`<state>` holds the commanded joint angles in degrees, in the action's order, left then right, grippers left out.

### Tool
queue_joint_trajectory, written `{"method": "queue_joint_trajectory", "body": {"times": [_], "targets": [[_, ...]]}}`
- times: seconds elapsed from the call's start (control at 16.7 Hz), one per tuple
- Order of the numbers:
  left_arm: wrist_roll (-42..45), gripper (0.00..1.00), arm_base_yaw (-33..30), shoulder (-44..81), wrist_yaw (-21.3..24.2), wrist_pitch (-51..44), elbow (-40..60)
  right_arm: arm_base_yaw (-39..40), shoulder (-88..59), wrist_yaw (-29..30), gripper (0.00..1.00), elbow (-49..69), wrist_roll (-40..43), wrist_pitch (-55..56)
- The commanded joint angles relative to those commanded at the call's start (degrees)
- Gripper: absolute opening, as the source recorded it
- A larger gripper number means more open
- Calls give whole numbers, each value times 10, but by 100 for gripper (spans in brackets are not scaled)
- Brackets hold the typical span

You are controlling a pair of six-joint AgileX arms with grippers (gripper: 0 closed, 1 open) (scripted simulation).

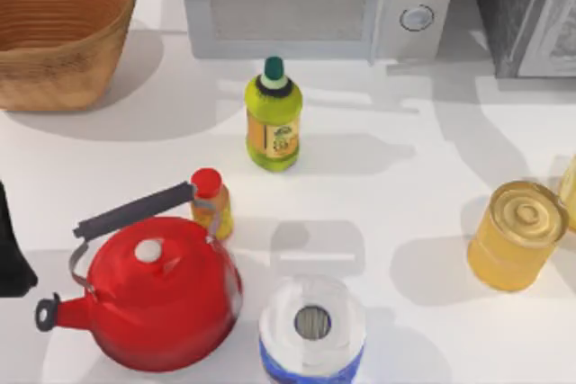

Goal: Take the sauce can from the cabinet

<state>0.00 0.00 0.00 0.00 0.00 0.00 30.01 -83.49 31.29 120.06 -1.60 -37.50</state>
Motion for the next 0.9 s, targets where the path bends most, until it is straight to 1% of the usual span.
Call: {"method": "queue_joint_trajectory", "body": {"times": [0.12, 0.24, 0.54, 0.72, 0.9], "targets": [[0, 100, 0, 0, 0, 0, 0, 42, 43, 40, 0, 2, 0, -45], [0, 100, 0, 0, 0, 0, 0, 61, 64, 60, 0, 3, 0, -66], [0, 100, 0, 0, 0, 0, 0, 60, 65, 61, 0, 3, -1, -66], [0, 100, 0, 0, 0, 0, 0, 50, 86, 37, 0, -32, -3, -56], [0, 100, 0, 0, 0, 0, 0, 22, 141, -18, 0, -121, -6, -30]]}}
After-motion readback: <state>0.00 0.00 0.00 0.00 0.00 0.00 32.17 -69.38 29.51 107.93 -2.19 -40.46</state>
